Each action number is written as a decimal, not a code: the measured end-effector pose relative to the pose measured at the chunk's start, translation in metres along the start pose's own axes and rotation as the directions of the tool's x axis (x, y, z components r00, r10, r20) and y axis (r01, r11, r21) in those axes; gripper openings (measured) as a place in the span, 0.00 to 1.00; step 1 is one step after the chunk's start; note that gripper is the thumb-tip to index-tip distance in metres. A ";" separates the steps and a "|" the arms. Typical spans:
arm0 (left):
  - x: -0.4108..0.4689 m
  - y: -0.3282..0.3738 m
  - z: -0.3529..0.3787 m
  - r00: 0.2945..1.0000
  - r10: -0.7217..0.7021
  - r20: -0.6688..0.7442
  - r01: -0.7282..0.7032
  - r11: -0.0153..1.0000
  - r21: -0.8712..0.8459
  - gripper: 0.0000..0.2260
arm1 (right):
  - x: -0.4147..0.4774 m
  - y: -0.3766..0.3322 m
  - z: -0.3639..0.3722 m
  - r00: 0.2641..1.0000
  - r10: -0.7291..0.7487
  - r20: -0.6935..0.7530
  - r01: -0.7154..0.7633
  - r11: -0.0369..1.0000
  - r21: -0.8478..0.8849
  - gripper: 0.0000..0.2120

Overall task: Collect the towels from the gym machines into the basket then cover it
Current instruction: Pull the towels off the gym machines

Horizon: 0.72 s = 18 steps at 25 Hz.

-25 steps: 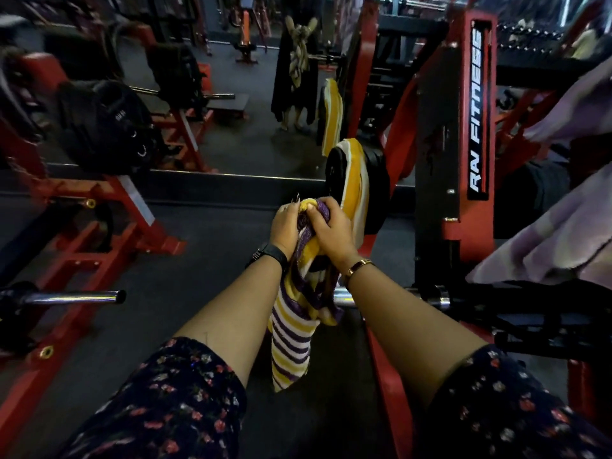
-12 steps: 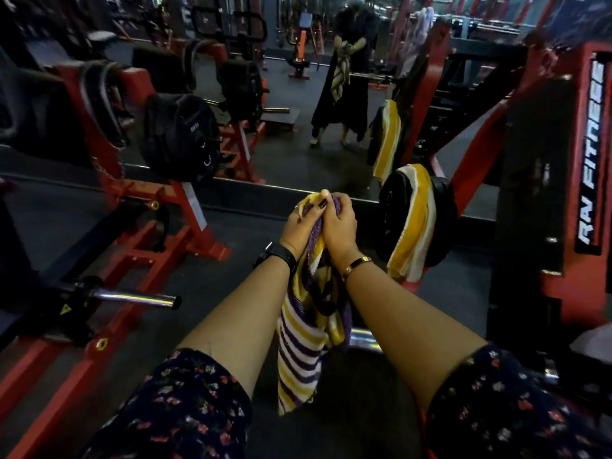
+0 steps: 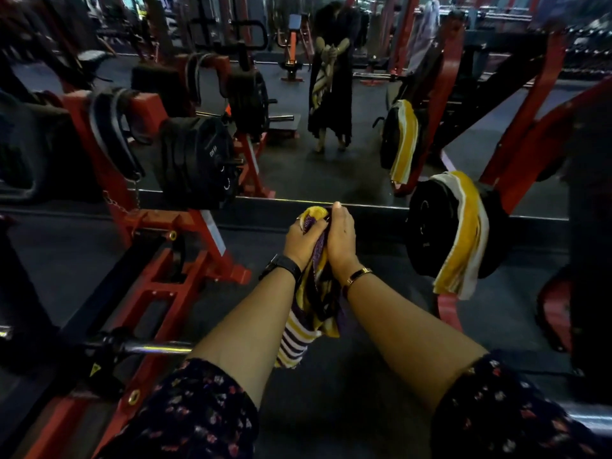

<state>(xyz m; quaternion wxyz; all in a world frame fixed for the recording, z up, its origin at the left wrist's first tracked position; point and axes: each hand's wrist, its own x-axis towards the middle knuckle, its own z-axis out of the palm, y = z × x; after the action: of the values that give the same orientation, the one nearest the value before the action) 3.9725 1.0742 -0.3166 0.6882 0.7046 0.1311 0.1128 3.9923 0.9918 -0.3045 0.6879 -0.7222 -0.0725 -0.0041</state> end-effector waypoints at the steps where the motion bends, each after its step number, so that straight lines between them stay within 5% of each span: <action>1: 0.010 -0.002 -0.006 1.000 0.004 0.000 -0.004 1.000 0.023 0.14 | 0.008 0.003 0.008 1.000 0.005 -0.007 -0.005 1.000 0.014 0.15; 14: 0.178 -0.004 0.042 0.996 -0.009 0.085 0.006 0.999 0.040 0.15 | 0.174 0.037 0.000 0.990 -0.047 -0.135 0.043 0.998 -0.035 0.11; 18: 0.240 0.016 0.100 0.978 0.013 0.208 -0.012 1.000 -0.007 0.13 | 0.248 0.033 -0.039 0.966 -0.056 -0.252 0.042 0.997 -0.063 0.14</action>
<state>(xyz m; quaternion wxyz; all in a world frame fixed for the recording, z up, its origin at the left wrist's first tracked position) 4.2329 1.0611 -0.3090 0.6995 0.7113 0.0536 0.0430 4.2453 0.9758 -0.3084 0.6704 -0.7329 -0.0016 -0.1156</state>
